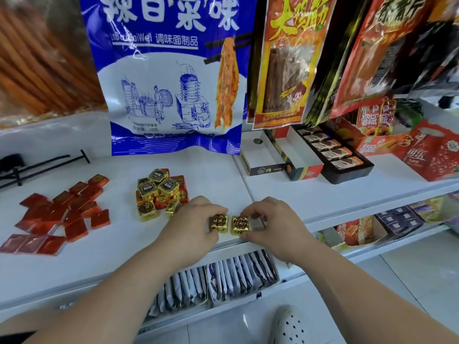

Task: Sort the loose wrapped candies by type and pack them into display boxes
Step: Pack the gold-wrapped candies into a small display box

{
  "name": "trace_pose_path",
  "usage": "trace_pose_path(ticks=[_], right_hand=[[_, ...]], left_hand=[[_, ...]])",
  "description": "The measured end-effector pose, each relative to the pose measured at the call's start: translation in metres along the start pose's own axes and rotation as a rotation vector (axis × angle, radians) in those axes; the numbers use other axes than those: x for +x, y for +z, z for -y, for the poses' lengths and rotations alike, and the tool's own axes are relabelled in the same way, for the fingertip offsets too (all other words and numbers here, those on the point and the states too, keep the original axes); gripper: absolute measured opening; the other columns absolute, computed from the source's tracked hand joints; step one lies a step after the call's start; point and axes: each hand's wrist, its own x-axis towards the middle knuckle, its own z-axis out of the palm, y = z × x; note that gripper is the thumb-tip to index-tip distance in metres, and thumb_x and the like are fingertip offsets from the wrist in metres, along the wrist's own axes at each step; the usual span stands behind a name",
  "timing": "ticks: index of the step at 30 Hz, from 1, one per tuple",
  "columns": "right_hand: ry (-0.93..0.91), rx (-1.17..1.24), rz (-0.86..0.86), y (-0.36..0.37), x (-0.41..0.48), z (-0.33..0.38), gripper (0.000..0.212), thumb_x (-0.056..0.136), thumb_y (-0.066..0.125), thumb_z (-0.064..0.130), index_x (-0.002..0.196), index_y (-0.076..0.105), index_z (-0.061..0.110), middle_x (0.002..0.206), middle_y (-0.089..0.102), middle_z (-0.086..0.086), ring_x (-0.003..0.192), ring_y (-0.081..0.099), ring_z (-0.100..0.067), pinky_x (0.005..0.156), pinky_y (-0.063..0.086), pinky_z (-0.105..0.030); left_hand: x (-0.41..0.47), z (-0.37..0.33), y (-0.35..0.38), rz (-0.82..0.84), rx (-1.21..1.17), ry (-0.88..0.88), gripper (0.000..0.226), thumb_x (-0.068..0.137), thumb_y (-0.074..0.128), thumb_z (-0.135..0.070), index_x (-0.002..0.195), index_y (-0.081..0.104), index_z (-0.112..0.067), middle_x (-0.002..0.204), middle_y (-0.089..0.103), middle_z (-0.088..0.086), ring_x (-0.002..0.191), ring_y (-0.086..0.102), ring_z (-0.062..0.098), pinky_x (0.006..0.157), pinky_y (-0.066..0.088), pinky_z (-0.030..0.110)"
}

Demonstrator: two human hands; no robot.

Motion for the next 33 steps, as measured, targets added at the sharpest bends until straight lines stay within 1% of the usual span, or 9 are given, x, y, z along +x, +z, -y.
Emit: trace_pose_path(ticks=[4,7,10,14,17,20,22,26,33], right_hand=[[0.017,0.027,-0.002,-0.002,-0.001,-0.002,0.041,0.065,0.087,0.040,0.102,0.069,0.039,0.095,0.055,0.010,0.091,0.051,-0.012,0.080,0.045,-0.027],[0.023,0.036,-0.001,-0.002,-0.001,-0.001,0.042,0.065,0.087,0.039,0.103,0.069,0.040,0.095,0.056,0.010,0.091,0.051,-0.011,0.081,0.046,-0.028],[0.023,0.049,-0.016,-0.001,0.000,0.001,0.042,0.067,0.086,0.036,0.105,0.070,0.039,0.095,0.057,0.010,0.091,0.052,-0.012,0.082,0.047,-0.029],[0.003,0.020,0.006,0.000,0.003,0.007,0.051,0.067,0.085,0.041,0.114,0.068,0.037,0.099,0.057,0.010,0.095,0.053,-0.013,0.086,0.049,-0.033],[0.023,0.003,-0.032,-0.023,0.006,0.004,0.075,0.063,0.084,0.054,0.130,0.059,0.034,0.120,0.057,0.007,0.111,0.051,-0.014,0.095,0.048,-0.035],[0.138,-0.028,-0.315,-0.055,0.012,-0.023,0.075,0.073,0.080,0.051,0.139,0.053,0.028,0.137,0.048,0.006,0.120,0.049,-0.018,0.099,0.047,-0.039],[0.254,-0.127,-0.381,-0.069,0.016,-0.040,0.075,0.081,0.074,0.049,0.145,0.043,0.028,0.150,0.038,0.004,0.130,0.042,-0.027,0.102,0.044,-0.044],[0.392,-0.404,-0.190,-0.070,0.027,-0.045,0.075,0.091,0.060,0.050,0.153,0.022,0.031,0.162,0.018,0.008,0.136,0.031,-0.036,0.104,0.038,-0.045],[0.255,-0.600,-0.223,-0.064,0.031,-0.031,0.041,0.092,0.056,0.040,0.132,0.053,0.036,0.133,0.054,0.013,0.126,0.035,-0.027,0.095,0.034,-0.043]], left_hand=[[0.000,-0.002,-0.002,-0.028,0.065,-0.036,0.043,0.080,0.076,-0.036,0.120,0.060,-0.031,0.098,0.051,-0.014,0.093,0.050,0.006,0.078,0.039,0.023],[0.000,-0.008,-0.001,-0.071,0.068,-0.074,0.063,0.072,0.081,-0.044,0.124,0.048,-0.034,0.084,0.049,-0.013,0.080,0.048,0.008,0.066,0.037,0.025],[0.003,-0.009,-0.004,-0.024,-0.023,-0.115,0.083,0.066,0.085,-0.041,0.137,0.041,-0.041,0.079,0.055,-0.009,0.074,0.054,0.008,0.065,0.044,0.028],[0.010,-0.009,-0.007,0.003,-0.018,-0.129,0.057,0.064,0.087,-0.040,0.115,0.065,-0.030,0.075,0.055,-0.010,0.068,0.053,0.004,0.062,0.044,0.025],[0.013,-0.012,-0.005,-0.020,0.053,-0.096,0.069,0.061,0.087,-0.047,0.122,0.057,-0.036,0.103,0.048,-0.012,0.092,0.051,0.007,0.076,0.043,0.025],[0.016,-0.016,-0.002,0.012,0.039,-0.052,0.080,0.065,0.085,-0.047,0.135,0.048,-0.039,0.126,0.043,-0.014,0.111,0.046,0.005,0.090,0.038,0.021],[0.018,-0.016,0.001,0.053,0.008,-0.024,0.071,0.069,0.084,-0.045,0.133,0.053,-0.038,0.126,0.046,-0.017,0.114,0.049,0.004,0.094,0.041,0.023],[0.020,-0.016,0.002,0.064,-0.006,-0.019,0.039,0.073,0.083,-0.038,0.109,0.067,-0.036,0.104,0.057,-0.020,0.099,0.057,0.004,0.090,0.050,0.033],[0.017,-0.012,-0.003,0.076,0.014,0.007,0.031,0.076,0.079,-0.034,0.105,0.068,-0.032,0.098,0.057,-0.019,0.092,0.056,0.002,0.086,0.050,0.029]])
